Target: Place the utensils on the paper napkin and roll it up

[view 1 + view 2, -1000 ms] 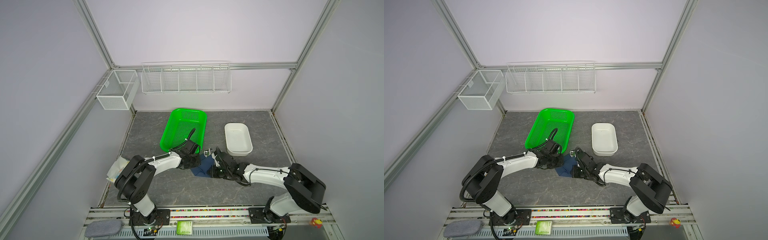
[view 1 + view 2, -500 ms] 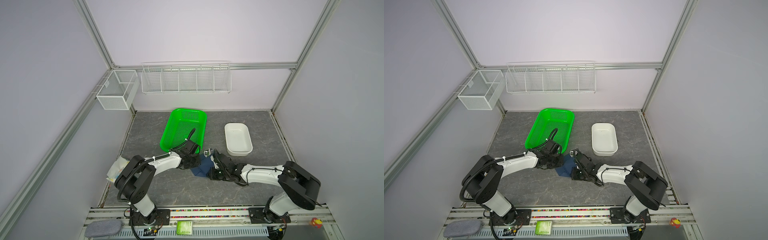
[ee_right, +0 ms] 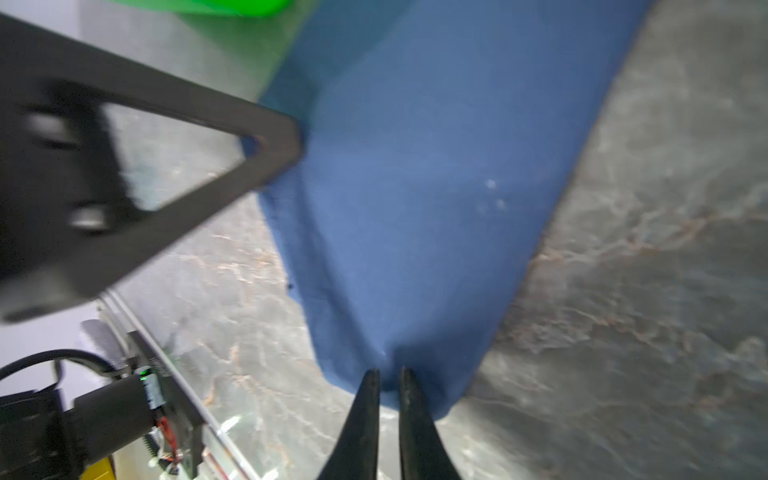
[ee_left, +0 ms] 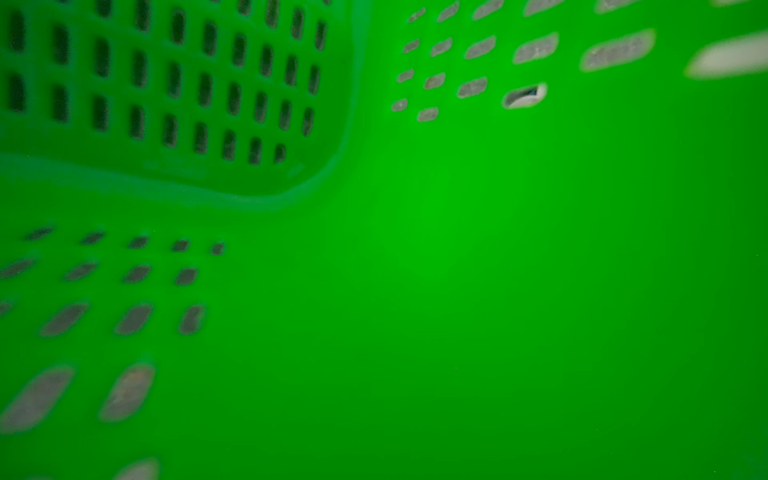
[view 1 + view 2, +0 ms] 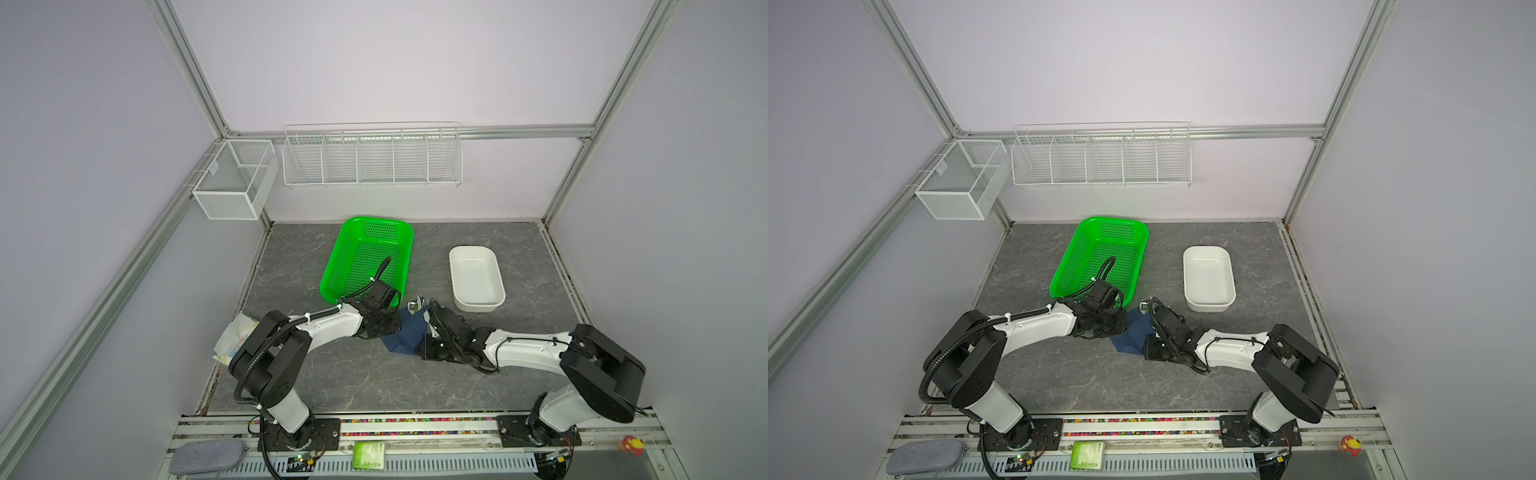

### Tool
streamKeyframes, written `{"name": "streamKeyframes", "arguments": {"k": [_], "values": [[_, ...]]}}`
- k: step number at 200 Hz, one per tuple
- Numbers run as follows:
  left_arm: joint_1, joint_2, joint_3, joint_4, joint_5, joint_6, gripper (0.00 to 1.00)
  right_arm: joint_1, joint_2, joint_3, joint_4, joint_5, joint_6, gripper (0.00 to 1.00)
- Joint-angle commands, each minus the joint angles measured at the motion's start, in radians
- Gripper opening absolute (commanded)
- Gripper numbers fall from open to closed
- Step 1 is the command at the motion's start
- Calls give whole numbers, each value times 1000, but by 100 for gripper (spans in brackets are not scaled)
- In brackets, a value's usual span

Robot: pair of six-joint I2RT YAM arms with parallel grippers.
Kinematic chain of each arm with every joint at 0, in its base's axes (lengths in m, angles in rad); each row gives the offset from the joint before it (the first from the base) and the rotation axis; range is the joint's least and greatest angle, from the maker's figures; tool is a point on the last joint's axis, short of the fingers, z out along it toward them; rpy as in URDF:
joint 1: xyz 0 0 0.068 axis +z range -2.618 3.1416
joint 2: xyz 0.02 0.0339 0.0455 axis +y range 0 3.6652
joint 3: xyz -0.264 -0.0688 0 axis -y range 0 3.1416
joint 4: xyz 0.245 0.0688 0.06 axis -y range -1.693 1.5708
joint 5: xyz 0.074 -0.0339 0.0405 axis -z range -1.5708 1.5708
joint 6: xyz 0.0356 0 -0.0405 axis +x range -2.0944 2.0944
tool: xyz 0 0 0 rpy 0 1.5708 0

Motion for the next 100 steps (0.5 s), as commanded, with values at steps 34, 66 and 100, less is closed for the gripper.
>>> {"name": "streamKeyframes", "arguments": {"k": [34,66,100], "values": [[-5,-15,-25,-39,-14,4,0,0,-62,16,-55,13,-4,15],[-5,-19,-25,-39,-14,2,0,-18,-64,56,-37,20,6,15],[-6,-14,-26,-39,-12,6,0,-19,4,97,25,5,31,16]]}}
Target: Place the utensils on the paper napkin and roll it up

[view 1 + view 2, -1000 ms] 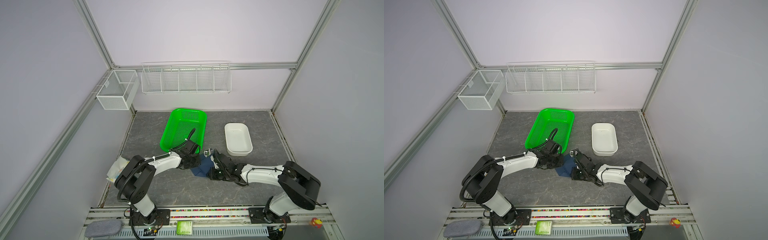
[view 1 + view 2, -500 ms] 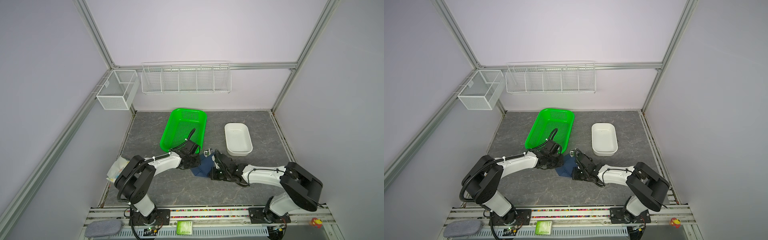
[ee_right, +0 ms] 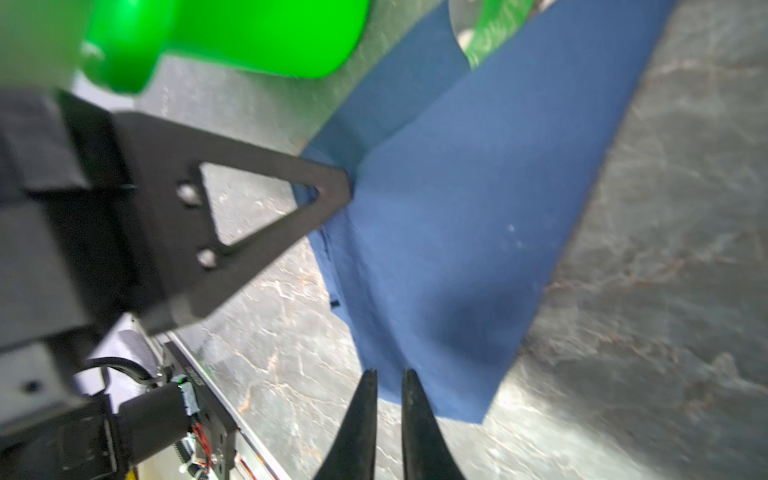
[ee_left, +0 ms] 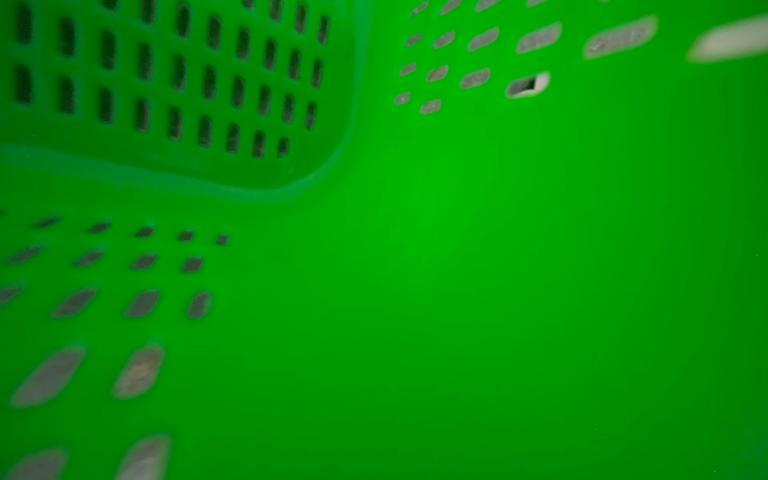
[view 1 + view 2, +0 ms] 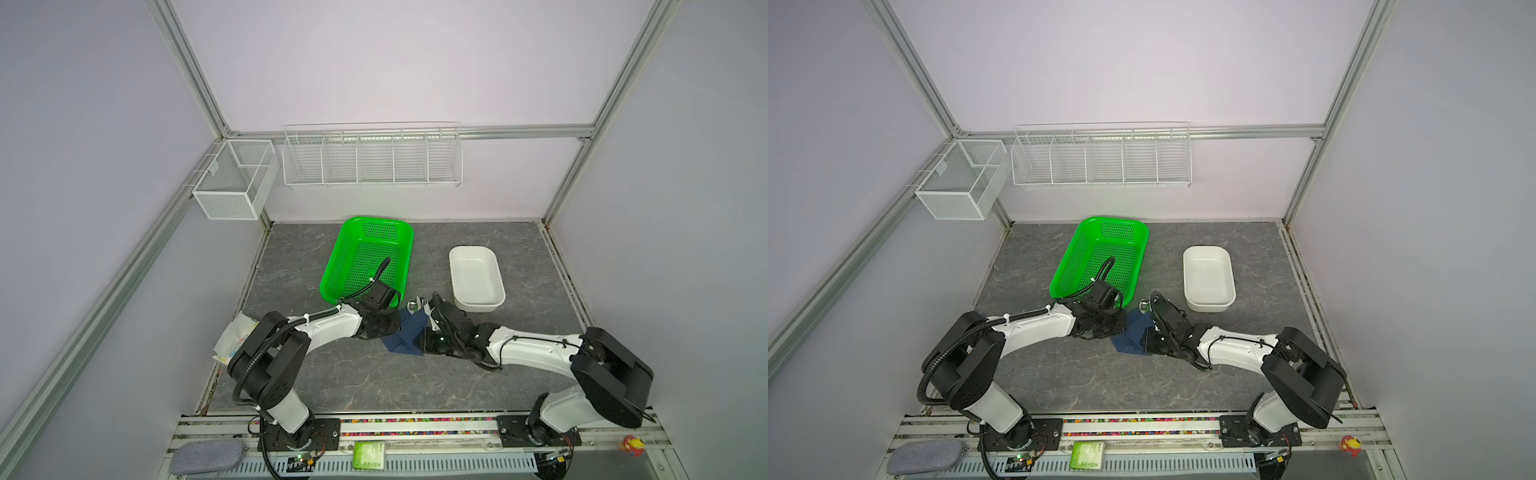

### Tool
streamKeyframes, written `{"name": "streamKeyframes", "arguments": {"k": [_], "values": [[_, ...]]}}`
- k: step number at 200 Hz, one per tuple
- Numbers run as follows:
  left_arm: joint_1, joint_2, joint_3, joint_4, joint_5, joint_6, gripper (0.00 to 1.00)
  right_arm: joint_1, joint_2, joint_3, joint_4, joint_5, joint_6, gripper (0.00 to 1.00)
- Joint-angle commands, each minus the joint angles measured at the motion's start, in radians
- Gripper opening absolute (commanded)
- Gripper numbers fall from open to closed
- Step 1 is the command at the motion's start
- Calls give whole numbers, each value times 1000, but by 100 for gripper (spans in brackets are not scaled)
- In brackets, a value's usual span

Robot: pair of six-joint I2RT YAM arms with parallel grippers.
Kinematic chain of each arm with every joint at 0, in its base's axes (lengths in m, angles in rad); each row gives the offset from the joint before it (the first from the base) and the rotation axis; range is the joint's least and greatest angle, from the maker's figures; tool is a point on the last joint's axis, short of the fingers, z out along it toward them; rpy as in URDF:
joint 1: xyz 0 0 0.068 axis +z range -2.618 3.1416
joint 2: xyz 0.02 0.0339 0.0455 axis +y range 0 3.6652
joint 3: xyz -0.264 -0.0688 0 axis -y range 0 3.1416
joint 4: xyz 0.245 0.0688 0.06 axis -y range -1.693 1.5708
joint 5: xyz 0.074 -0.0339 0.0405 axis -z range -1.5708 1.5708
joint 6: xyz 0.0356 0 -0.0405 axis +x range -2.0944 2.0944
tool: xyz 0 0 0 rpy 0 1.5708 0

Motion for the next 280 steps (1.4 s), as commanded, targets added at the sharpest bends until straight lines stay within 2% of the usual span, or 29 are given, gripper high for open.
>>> {"name": "streamKeyframes", "arguments": {"k": [1,49,87,135,175,208,240,257,267,280], "values": [[-4,-6,-19,-38,-11,5,0,-3,53,40,35,0,24,16],[-4,-2,-21,-38,-6,10,0,-3,147,75,34,-8,21,17],[-4,-26,-17,-43,0,18,0,-1,182,36,18,-15,21,16],[10,-77,9,-90,-62,57,30,-3,196,19,-10,-20,-5,16],[44,-49,82,-102,-46,95,41,-4,195,31,-21,-17,-11,16],[113,-18,136,-146,-108,104,41,-3,191,36,-32,-12,-17,16],[203,5,170,-182,-138,178,41,-3,191,38,-35,-12,-21,16],[222,-14,183,-231,-161,210,41,-3,190,44,-43,-13,-26,16],[221,-44,166,-237,-145,223,41,-4,189,45,-44,-12,-27,16],[220,-100,119,-216,-68,221,41,-2,188,46,-47,-11,-30,16]]}}
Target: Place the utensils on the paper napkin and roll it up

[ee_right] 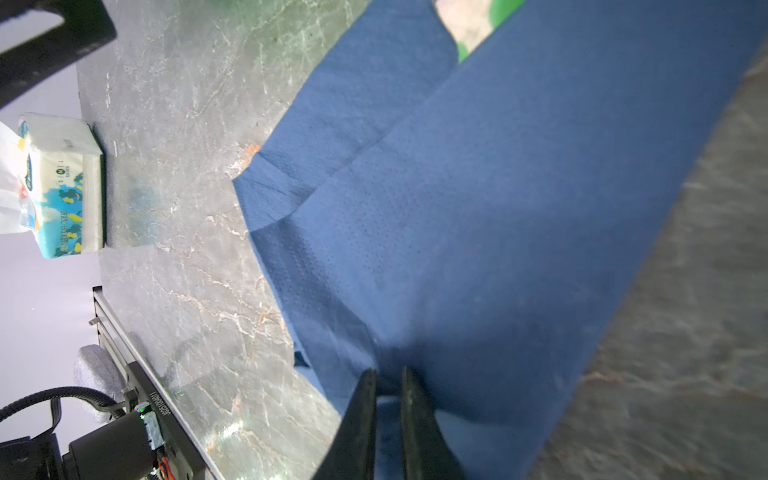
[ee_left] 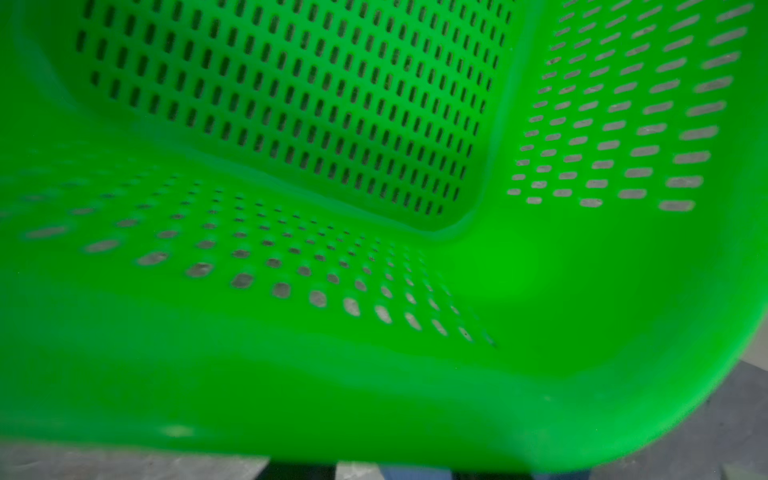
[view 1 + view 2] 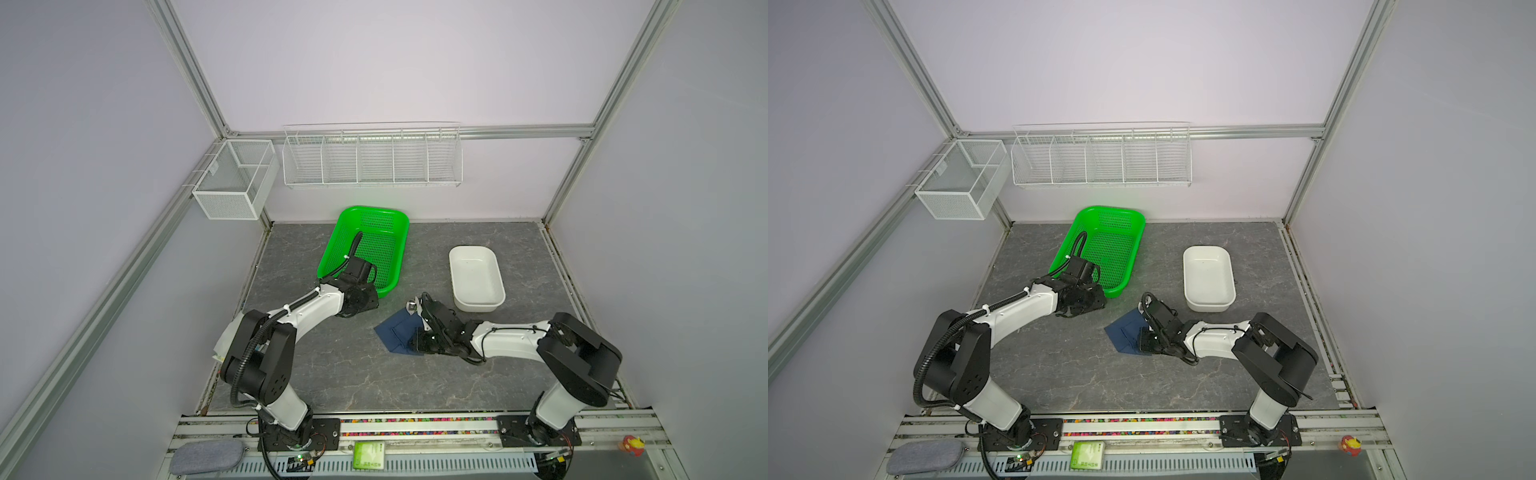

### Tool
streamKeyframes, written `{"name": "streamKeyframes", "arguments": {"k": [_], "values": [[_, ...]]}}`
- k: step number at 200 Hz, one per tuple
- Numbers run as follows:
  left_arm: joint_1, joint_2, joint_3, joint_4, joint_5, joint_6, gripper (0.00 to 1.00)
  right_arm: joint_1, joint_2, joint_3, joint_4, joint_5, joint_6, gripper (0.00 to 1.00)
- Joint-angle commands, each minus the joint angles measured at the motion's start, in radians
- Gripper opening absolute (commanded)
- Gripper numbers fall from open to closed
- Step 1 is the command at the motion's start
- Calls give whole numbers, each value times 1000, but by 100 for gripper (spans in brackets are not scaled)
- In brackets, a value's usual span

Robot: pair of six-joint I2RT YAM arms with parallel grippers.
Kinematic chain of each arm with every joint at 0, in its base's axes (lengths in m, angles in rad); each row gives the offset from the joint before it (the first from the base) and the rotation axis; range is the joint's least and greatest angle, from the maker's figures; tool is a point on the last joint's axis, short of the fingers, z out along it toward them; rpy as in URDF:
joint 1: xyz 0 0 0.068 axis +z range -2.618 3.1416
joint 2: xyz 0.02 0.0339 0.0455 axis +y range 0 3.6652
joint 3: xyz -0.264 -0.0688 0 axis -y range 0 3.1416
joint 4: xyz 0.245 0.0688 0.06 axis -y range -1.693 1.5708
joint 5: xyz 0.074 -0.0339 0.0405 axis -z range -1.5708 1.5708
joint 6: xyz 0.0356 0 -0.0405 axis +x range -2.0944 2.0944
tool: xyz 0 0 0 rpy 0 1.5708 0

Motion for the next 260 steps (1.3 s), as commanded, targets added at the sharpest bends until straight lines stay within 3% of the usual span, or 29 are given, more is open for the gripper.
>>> {"name": "streamKeyframes", "arguments": {"k": [1,23,77,142,194,260], "values": [[-6,-91,-34,-33,63,48,41,-2,20,-2,-89,4,-13,16],[-19,-214,-151,30,171,23,42,-2,21,0,-87,3,-15,16],[-43,-358,-359,118,218,-88,47,-2,26,5,-90,6,-17,16],[-46,-253,-450,344,315,-253,47,1,14,1,-94,12,-17,16],[-46,-171,-460,392,300,-289,47,2,15,-1,-88,13,-14,16],[-49,-92,-479,505,367,-330,47,2,12,-2,-90,13,-10,16]]}}
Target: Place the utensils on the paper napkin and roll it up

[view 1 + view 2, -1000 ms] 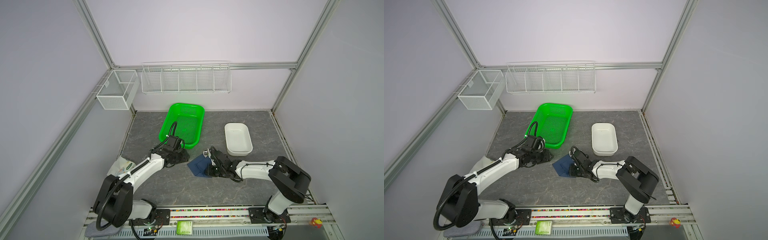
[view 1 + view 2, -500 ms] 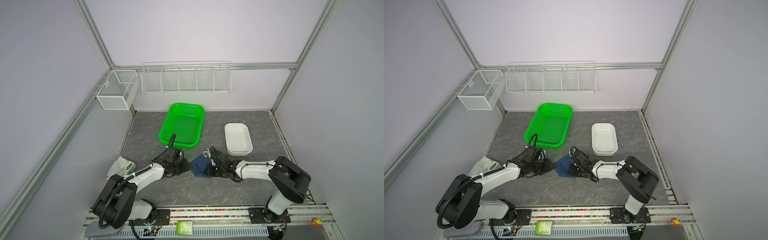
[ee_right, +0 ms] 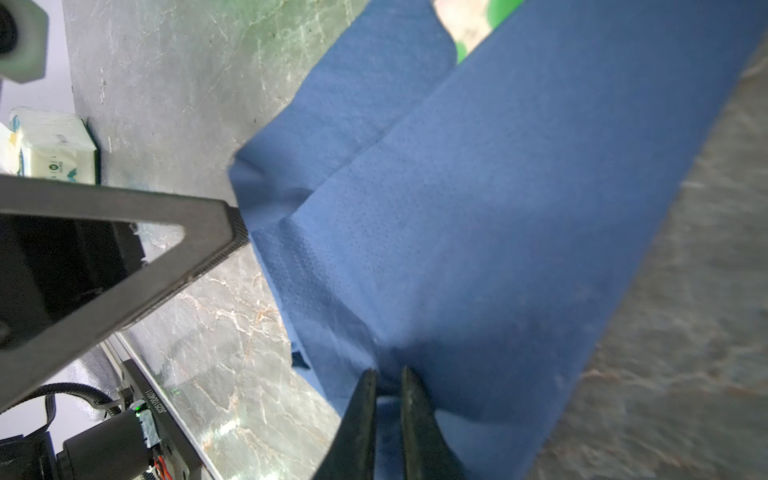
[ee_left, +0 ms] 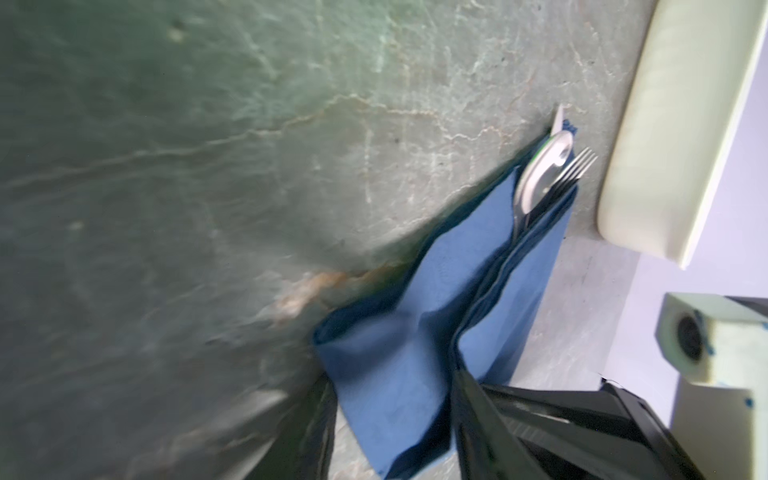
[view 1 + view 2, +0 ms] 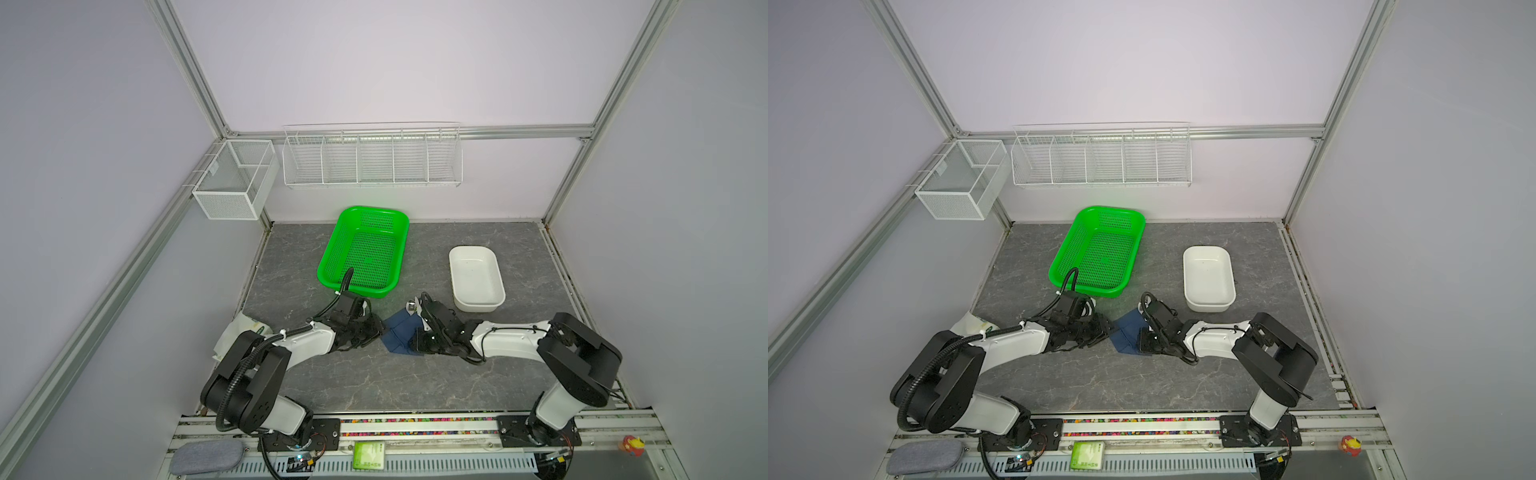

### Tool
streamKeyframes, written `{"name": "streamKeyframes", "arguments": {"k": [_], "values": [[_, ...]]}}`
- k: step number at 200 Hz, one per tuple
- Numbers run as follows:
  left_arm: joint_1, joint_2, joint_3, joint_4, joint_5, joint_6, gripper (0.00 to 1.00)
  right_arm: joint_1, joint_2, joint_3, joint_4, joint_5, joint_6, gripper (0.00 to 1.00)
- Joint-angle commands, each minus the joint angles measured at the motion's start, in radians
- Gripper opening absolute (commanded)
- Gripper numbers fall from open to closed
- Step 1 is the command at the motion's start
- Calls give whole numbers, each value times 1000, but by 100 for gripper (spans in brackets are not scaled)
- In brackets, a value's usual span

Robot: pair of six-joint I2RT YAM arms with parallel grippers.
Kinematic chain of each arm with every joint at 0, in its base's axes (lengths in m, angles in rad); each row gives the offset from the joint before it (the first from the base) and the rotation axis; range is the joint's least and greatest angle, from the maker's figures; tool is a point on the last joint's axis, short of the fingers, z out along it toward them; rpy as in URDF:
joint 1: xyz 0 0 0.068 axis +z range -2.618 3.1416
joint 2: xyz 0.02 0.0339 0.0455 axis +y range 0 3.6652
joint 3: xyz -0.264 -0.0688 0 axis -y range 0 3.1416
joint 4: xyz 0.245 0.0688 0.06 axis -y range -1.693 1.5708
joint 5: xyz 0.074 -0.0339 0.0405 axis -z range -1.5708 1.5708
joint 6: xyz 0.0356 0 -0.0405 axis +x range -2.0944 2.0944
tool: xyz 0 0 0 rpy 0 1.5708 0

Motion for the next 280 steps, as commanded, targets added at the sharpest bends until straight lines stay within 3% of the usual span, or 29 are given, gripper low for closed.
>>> {"name": "streamKeyframes", "arguments": {"k": [1,108,174,228,258,280], "values": [[-9,44,-32,40,26,-38,47,2,12,-9,-74,13,-3,16],[-38,88,-129,440,214,-195,50,3,20,-3,-74,14,-3,16],[-57,-14,-184,414,152,-255,55,3,24,-3,-69,14,1,16],[-58,35,-215,584,145,-337,56,3,27,-2,-62,9,0,16],[-57,63,-192,590,134,-323,54,3,24,0,-64,11,-1,16],[-58,74,-162,539,120,-290,46,3,24,3,-63,11,-3,16]]}}
